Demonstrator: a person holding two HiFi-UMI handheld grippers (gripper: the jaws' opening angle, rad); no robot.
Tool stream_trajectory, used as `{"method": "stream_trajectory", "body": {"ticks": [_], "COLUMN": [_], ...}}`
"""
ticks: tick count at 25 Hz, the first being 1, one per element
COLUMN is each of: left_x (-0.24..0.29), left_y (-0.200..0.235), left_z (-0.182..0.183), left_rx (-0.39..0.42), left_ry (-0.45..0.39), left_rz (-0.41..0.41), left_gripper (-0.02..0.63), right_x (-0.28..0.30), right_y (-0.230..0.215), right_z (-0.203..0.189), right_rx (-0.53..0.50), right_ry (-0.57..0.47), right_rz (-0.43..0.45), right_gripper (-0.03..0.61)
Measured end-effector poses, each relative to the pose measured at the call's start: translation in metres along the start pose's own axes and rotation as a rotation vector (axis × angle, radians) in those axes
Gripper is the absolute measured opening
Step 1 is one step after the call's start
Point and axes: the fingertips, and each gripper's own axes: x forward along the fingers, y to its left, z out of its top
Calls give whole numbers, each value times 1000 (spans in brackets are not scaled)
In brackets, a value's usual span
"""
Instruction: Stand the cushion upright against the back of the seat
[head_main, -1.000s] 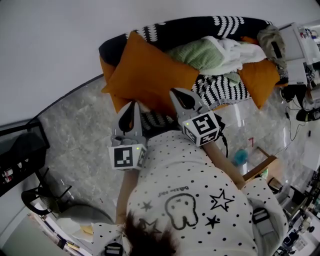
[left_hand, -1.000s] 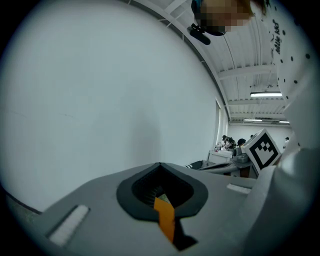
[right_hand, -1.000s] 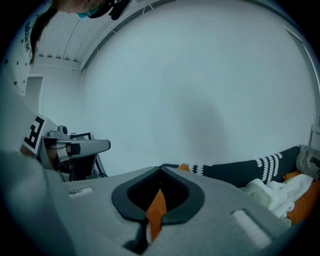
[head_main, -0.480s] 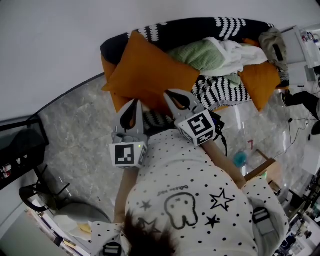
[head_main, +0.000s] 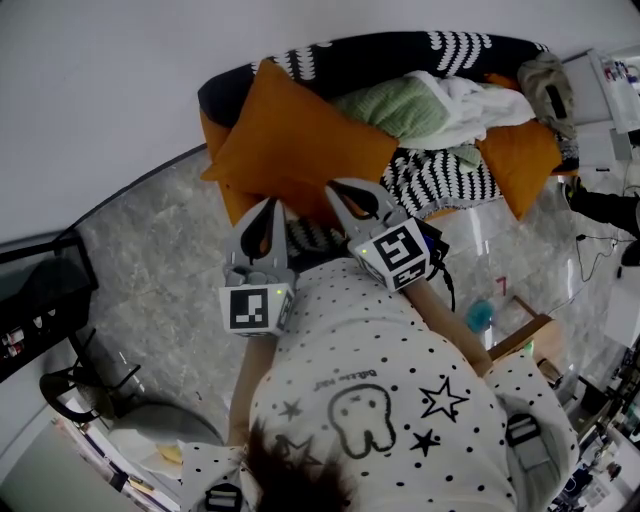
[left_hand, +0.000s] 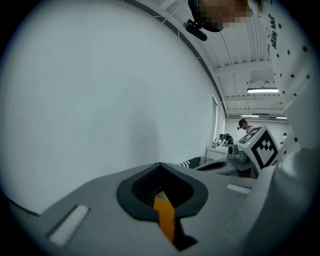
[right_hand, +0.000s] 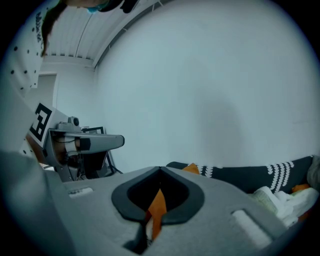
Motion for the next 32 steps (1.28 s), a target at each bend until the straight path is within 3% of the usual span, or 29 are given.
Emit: {"method": "stream_trajectory", "body": {"ticks": [32], "left_x": [-1], "left_y": [3], "left_z": [4], "left_rx": [-25], "left_ry": [-13], "left_rz": [12], "left_gripper": [2], "right_x": [0], "right_y": [6], "right_z": [3], "right_rx": [-18], "right_ry": [3], "right_rz": [24], "right_gripper": [1]}}
